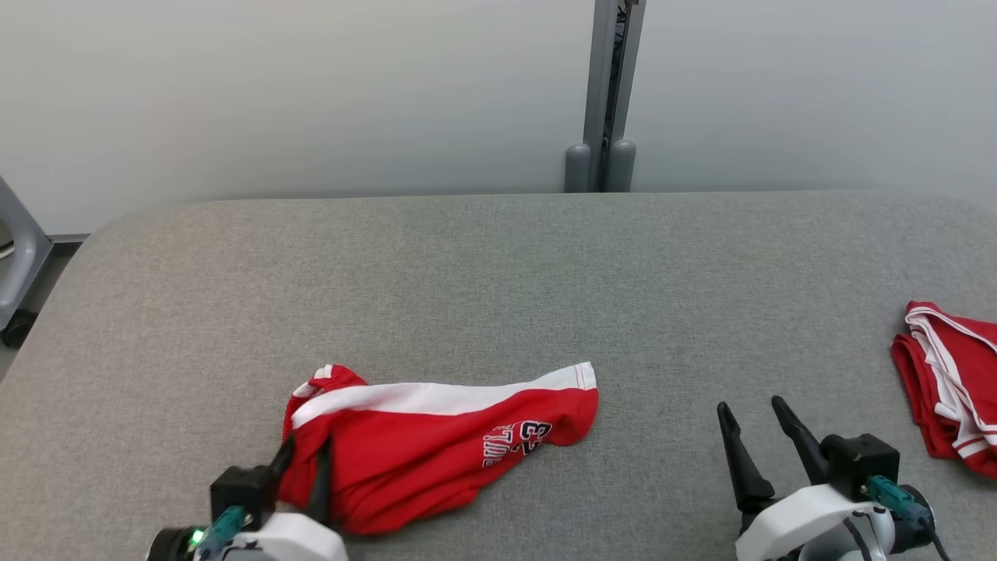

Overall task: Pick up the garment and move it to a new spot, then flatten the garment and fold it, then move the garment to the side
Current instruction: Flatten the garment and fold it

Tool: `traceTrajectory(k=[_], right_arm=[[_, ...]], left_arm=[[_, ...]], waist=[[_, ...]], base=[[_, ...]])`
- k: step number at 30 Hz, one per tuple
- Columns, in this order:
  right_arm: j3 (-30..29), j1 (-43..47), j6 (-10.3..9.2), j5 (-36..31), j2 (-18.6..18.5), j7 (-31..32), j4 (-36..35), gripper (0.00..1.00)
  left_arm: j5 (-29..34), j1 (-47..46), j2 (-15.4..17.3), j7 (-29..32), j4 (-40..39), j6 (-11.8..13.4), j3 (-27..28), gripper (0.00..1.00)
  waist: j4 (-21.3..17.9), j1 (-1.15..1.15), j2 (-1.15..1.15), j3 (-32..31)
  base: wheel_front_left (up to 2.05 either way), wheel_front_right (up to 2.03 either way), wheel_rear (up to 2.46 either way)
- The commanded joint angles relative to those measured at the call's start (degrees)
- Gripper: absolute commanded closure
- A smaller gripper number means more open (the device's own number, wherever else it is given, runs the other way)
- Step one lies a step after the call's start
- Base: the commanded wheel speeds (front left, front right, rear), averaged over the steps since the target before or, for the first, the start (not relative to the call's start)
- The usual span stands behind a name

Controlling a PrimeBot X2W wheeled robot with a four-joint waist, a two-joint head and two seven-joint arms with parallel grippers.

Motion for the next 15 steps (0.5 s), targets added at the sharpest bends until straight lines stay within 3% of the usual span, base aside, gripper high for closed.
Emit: traceTrajectory(k=[1, 6, 15], right_arm=[[0.3, 0.6, -0.02, 0.2, -0.4, 0.0, 0.4, 0.0], [2.4, -0.7, -0.02, 0.8, -0.4, 0.0, 0.8, 0.0], [5.3, -3.4, -0.02, 2.5, -0.4, 0.0, 0.7, 0.0]], left_arm=[[0.1, 1.4, 0.0, -0.2, 0.6, 0.7, 2.3, 0.0], [0.3, 4.0, -1.3, -0.2, 1.5, 1.9, 10.0, 0.0], [3.5, 4.2, -2.9, -0.3, -2.4, -0.1, 13.8, 0.0]], waist=[[-0.2, 0.0, 0.0, 0.1], [-0.9, 0.0, 0.0, 0.6], [-0.6, 0.0, 0.0, 1.4]], base=[[0.0, 0.0, 0.0], [0.0, 0.0, 0.0], [0.0, 0.0, 0.0]])
